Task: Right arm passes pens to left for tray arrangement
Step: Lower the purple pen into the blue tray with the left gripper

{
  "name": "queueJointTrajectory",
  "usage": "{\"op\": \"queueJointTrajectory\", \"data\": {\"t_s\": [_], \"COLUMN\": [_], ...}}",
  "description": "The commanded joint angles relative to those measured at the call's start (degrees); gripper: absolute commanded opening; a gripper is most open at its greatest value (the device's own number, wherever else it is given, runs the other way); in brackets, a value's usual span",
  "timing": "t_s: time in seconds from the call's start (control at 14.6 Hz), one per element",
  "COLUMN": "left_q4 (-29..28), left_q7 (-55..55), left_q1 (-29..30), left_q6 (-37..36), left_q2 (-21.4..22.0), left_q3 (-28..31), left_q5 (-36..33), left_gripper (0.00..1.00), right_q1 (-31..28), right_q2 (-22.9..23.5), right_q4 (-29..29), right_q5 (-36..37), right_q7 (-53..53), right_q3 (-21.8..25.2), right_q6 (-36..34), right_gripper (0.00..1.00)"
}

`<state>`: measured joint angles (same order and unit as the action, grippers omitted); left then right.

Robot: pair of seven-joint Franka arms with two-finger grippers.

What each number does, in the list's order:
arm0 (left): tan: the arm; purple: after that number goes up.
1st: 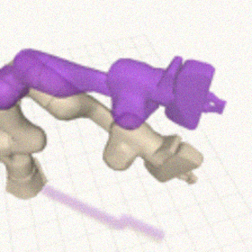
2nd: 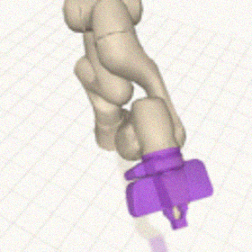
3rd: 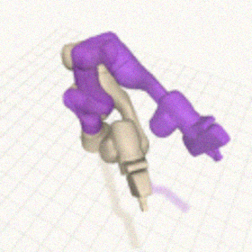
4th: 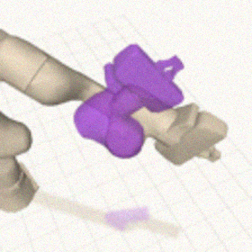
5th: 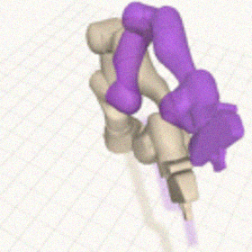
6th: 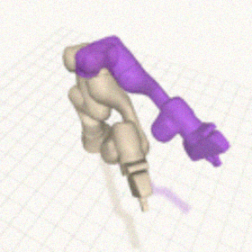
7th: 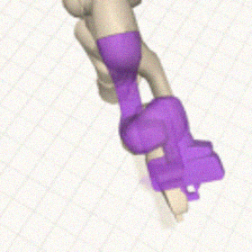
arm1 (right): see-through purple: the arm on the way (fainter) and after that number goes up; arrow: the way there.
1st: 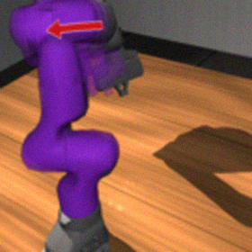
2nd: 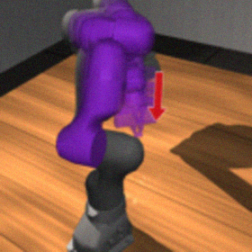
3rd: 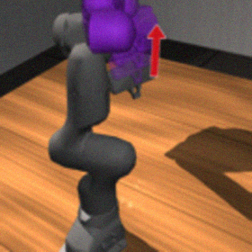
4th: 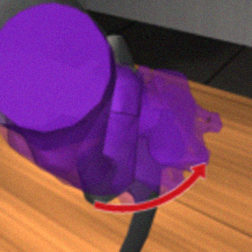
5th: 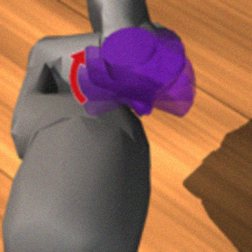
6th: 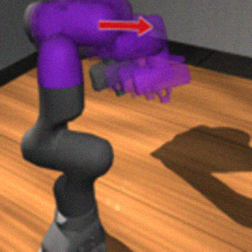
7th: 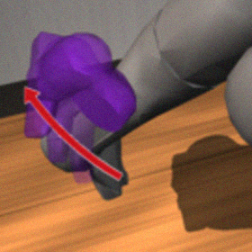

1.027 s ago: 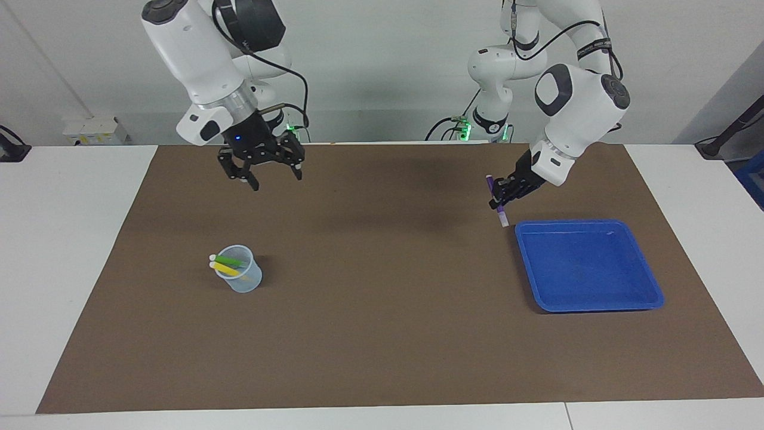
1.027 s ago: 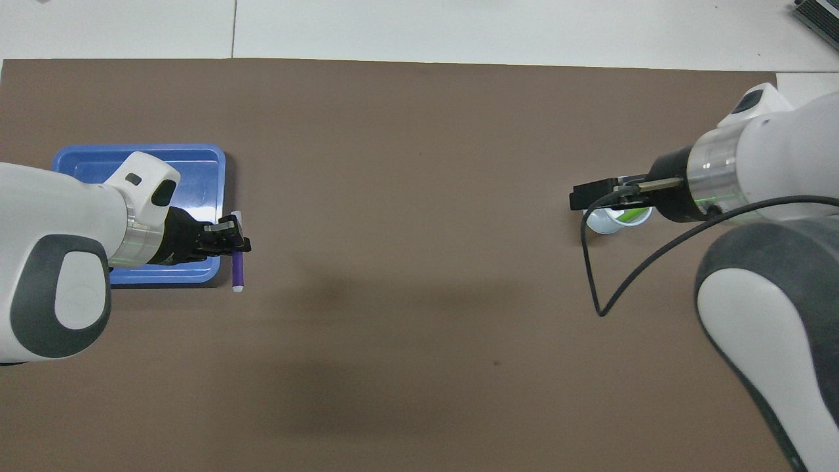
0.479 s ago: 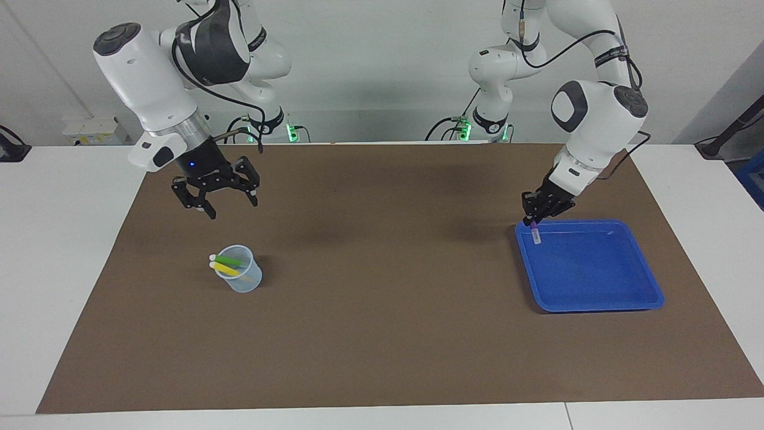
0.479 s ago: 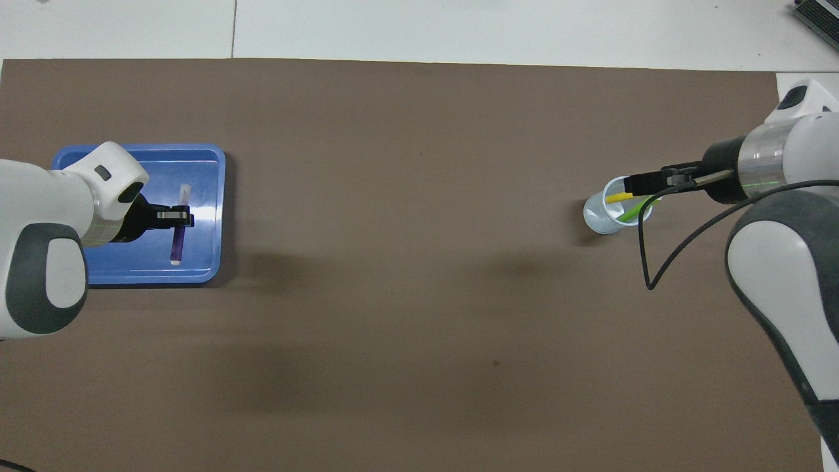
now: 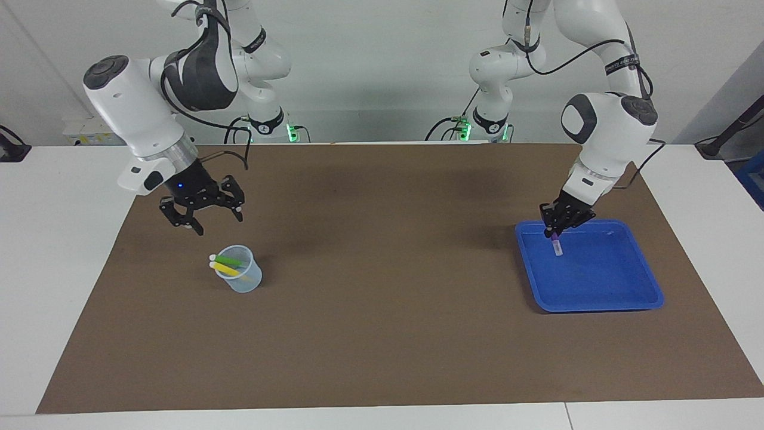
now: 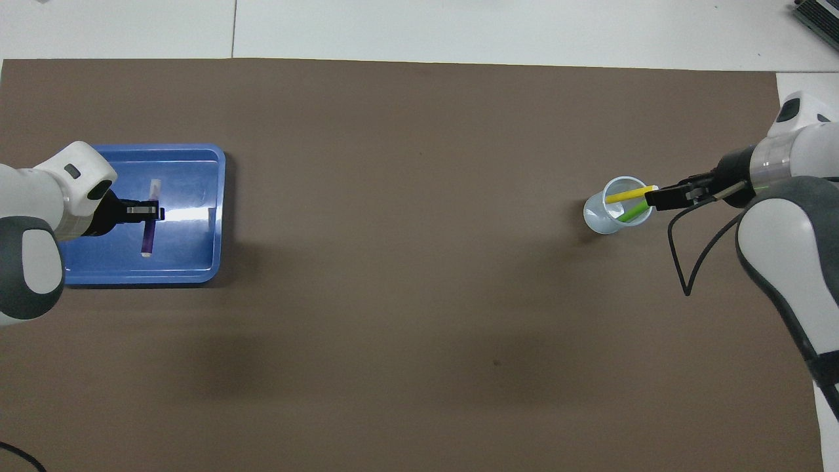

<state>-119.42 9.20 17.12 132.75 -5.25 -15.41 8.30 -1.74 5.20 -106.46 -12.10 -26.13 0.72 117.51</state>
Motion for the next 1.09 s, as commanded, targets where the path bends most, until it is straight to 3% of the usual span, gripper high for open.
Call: {"op": "queueJointTrajectory", "data": {"t_s": [0.0,0.48,0.55,1.03], "left_q4": [3.9,11.6,11.6,11.1], "left_q7": [1.6,4.0,4.0,5.4], "left_q1": [3.2,7.4,7.5,9.0], "left_q6": [0.8,3.2,3.4,3.5], "left_q2": [-5.1,-14.4,-14.4,-14.3], "left_q3": [-0.5,-0.5,-0.4,-0.4], "left_q5": [-3.9,-12.3,-13.0,-13.1], "left_gripper": [0.00,0.00,0.00,0.00], "right_q1": [-0.5,-1.4,-1.6,-2.1], "right_q2": [-0.5,1.7,1.7,3.1], "right_q4": [-3.0,-4.6,-4.6,-4.5], "right_q5": [0.9,4.1,5.1,8.2], "right_q7": [-0.5,-0.7,-0.7,-0.7], "right_q3": [-0.7,-0.7,-0.7,-0.7], "right_q6": [2.4,4.6,4.6,4.9], "right_gripper": [0.84,0.73,0.66,0.57]}}
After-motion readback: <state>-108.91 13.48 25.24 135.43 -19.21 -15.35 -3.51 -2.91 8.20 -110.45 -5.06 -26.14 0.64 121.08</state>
